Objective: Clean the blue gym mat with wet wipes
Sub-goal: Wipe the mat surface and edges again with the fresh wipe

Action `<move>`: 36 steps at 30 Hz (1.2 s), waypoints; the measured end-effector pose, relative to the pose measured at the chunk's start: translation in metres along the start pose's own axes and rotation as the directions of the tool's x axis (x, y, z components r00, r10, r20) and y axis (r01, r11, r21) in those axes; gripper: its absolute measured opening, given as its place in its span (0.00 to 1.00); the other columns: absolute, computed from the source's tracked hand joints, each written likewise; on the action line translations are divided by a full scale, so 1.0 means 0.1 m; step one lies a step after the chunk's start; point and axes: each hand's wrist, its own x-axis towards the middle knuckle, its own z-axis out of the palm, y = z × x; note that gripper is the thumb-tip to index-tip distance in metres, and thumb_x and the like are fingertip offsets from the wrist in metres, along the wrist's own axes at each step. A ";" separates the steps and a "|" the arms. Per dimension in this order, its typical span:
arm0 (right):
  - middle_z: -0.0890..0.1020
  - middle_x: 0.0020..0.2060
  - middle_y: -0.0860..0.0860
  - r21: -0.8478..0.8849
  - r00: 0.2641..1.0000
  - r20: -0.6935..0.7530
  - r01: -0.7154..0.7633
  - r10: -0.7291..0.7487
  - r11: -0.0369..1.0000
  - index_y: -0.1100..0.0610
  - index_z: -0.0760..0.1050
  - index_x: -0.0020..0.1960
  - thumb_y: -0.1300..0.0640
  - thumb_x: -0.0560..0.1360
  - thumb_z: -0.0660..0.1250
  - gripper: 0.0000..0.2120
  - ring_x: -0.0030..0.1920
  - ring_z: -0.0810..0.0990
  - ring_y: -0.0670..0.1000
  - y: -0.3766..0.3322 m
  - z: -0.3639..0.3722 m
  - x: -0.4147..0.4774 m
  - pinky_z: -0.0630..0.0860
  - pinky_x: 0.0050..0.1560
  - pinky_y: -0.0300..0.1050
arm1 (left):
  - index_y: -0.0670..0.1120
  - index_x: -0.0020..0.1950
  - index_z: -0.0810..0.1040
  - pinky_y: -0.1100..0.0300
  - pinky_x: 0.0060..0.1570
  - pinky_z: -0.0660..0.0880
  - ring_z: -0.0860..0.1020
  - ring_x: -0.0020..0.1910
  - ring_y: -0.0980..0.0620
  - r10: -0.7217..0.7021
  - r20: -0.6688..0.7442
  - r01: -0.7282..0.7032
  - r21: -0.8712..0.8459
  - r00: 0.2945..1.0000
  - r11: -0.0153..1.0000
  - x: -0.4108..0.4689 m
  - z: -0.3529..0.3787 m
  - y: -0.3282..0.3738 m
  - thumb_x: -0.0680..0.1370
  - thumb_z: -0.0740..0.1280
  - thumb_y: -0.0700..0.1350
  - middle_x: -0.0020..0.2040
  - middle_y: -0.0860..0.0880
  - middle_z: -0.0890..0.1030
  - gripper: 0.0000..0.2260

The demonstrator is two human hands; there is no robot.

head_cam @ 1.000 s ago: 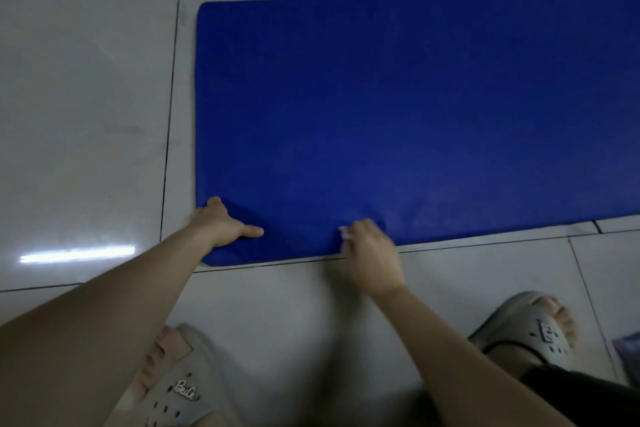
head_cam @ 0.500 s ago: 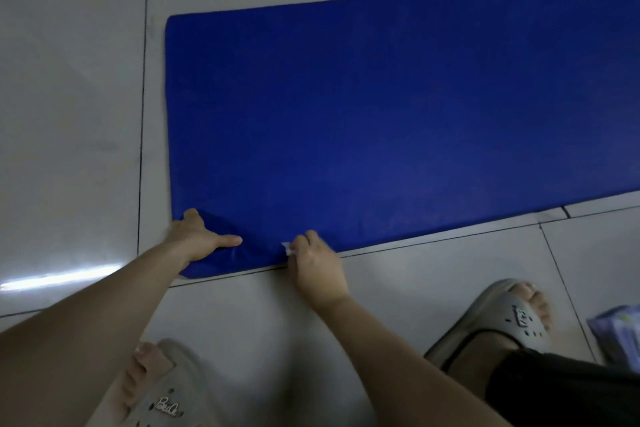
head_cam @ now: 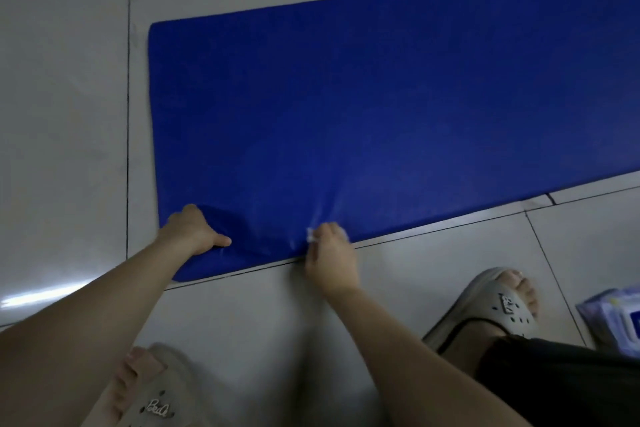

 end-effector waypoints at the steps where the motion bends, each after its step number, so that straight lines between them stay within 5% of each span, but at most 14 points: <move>1: 0.79 0.50 0.57 -0.024 0.997 0.037 0.073 -0.072 0.997 0.61 0.75 0.51 0.56 0.83 0.61 0.09 0.51 0.78 0.58 -0.03 0.02 0.00 0.77 0.51 0.52 | 0.45 0.60 0.73 0.54 0.43 0.75 0.78 0.50 0.46 0.122 -0.042 -0.117 0.101 0.992 0.988 -0.09 0.00 0.14 0.71 0.76 0.54 0.56 0.46 0.79 0.24; 3: 0.78 0.49 0.57 -0.051 0.996 0.008 0.088 -0.087 0.995 0.60 0.75 0.49 0.56 0.82 0.62 0.07 0.49 0.79 0.59 0.15 -0.11 0.06 0.74 0.47 0.52 | 0.51 0.48 0.74 0.56 0.39 0.72 0.77 0.44 0.50 0.397 -0.055 -0.377 0.217 0.916 0.900 -0.29 0.10 0.49 0.72 0.72 0.52 0.48 0.51 0.79 0.11; 7: 0.76 0.52 0.58 -0.024 0.950 -0.226 -0.227 0.216 0.974 0.58 0.70 0.48 0.58 0.81 0.62 0.05 0.51 0.78 0.62 0.97 -0.76 0.25 0.69 0.47 0.50 | 0.51 0.49 0.70 0.55 0.42 0.69 0.72 0.46 0.52 0.727 0.003 -0.687 0.329 0.687 0.648 -0.65 0.65 1.12 0.73 0.70 0.62 0.46 0.55 0.71 0.17; 11: 0.74 0.56 0.59 0.101 0.770 -0.349 -0.536 0.534 0.838 0.59 0.72 0.52 0.54 0.82 0.62 0.08 0.50 0.77 0.63 1.64 -1.29 0.44 0.69 0.49 0.51 | 0.48 0.57 0.73 0.55 0.46 0.69 0.75 0.51 0.49 0.743 -0.062 -0.591 0.563 0.666 0.577 -0.61 1.00 1.43 0.78 0.65 0.64 0.52 0.49 0.75 0.21; 16: 0.78 0.53 0.60 0.392 0.679 -0.312 -0.545 0.665 0.741 0.62 0.76 0.52 0.49 0.82 0.62 0.14 0.46 0.77 0.59 1.64 -1.25 0.56 0.74 0.50 0.50 | 0.49 0.45 0.66 0.56 0.42 0.65 0.72 0.40 0.49 0.809 0.021 -0.651 0.606 0.588 0.458 -0.55 0.91 1.44 0.83 0.61 0.54 0.43 0.51 0.74 0.12; 20: 0.81 0.51 0.59 0.472 0.695 -0.287 -0.496 0.659 0.729 0.62 0.78 0.52 0.50 0.82 0.62 0.14 0.48 0.79 0.59 1.36 -1.17 0.58 0.76 0.51 0.50 | 0.50 0.40 0.63 0.56 0.40 0.63 0.70 0.37 0.51 0.834 -0.001 -0.706 0.531 0.552 0.468 -0.64 0.78 1.32 0.84 0.61 0.50 0.37 0.54 0.68 0.14; 26: 0.79 0.51 0.59 0.444 0.841 -0.162 -0.404 0.516 0.800 0.60 0.76 0.48 0.56 0.81 0.65 0.07 0.48 0.78 0.60 0.68 -0.65 0.33 0.75 0.55 0.53 | 0.52 0.41 0.67 0.57 0.41 0.66 0.73 0.39 0.53 0.746 0.038 -0.648 0.526 0.665 0.551 -0.57 0.21 0.56 0.83 0.61 0.52 0.37 0.56 0.70 0.12; 31: 0.74 0.54 0.59 0.322 0.991 -0.015 -0.119 0.131 0.939 0.61 0.77 0.53 0.62 0.78 0.64 0.06 0.46 0.77 0.60 -0.20 0.22 -0.13 0.71 0.52 0.50 | 0.51 0.46 0.74 0.55 0.47 0.74 0.77 0.45 0.52 0.516 0.081 -0.444 0.633 0.853 0.634 -0.43 -0.30 -0.69 0.82 0.62 0.54 0.43 0.55 0.77 0.09; 34: 0.73 0.56 0.59 0.208 0.987 0.113 0.087 -0.113 0.974 0.63 0.77 0.58 0.61 0.80 0.62 0.11 0.45 0.78 0.62 -0.62 0.66 -0.34 0.76 0.51 0.54 | 0.52 0.41 0.72 0.57 0.39 0.71 0.75 0.38 0.55 0.367 0.063 -0.308 0.685 0.928 0.660 -0.45 -0.43 -1.32 0.81 0.64 0.54 0.38 0.55 0.75 0.11; 36: 0.74 0.55 0.58 0.106 0.963 0.168 0.193 -0.209 0.975 0.62 0.78 0.59 0.61 0.80 0.62 0.11 0.44 0.78 0.60 -0.77 0.77 -0.35 0.77 0.48 0.55 | 0.53 0.40 0.70 0.59 0.33 0.67 0.73 0.34 0.57 0.392 0.024 -0.327 0.602 0.919 0.729 -0.47 -0.32 -1.38 0.80 0.65 0.55 0.37 0.55 0.74 0.11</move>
